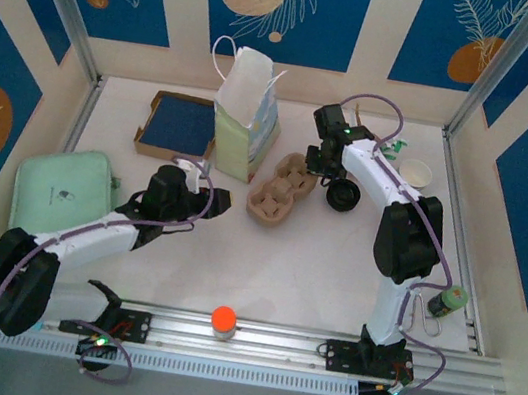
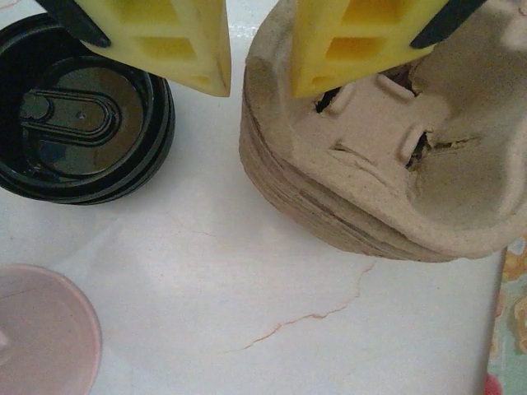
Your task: Pack the takeout coffee
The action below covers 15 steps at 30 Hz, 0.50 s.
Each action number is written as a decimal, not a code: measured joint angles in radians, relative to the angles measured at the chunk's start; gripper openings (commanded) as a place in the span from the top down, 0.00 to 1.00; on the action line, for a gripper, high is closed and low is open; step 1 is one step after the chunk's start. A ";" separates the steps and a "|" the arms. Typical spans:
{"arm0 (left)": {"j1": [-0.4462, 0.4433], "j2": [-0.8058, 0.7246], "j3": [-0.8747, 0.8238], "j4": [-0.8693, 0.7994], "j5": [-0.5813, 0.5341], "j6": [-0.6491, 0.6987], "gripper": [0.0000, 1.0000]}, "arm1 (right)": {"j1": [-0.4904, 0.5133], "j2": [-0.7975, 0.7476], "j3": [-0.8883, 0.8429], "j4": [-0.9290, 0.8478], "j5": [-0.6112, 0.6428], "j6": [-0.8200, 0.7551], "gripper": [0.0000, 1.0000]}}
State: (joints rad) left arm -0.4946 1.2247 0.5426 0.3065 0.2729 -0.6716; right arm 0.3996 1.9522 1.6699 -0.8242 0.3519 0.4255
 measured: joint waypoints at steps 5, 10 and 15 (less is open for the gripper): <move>0.002 0.000 0.000 0.000 0.000 0.000 0.55 | 0.008 0.000 0.000 0.000 -0.001 0.000 0.74; 0.002 0.000 -0.002 -0.001 0.000 0.000 0.55 | 0.009 0.001 0.000 0.000 0.000 0.000 0.79; 0.004 0.000 -0.002 0.000 0.000 0.000 0.55 | 0.009 0.001 0.000 0.000 0.000 0.000 0.79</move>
State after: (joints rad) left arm -0.4908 1.2247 0.5407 0.3061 0.2729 -0.6716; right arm 0.4088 1.9530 1.6699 -0.8242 0.3519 0.4252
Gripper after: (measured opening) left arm 0.446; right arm 0.197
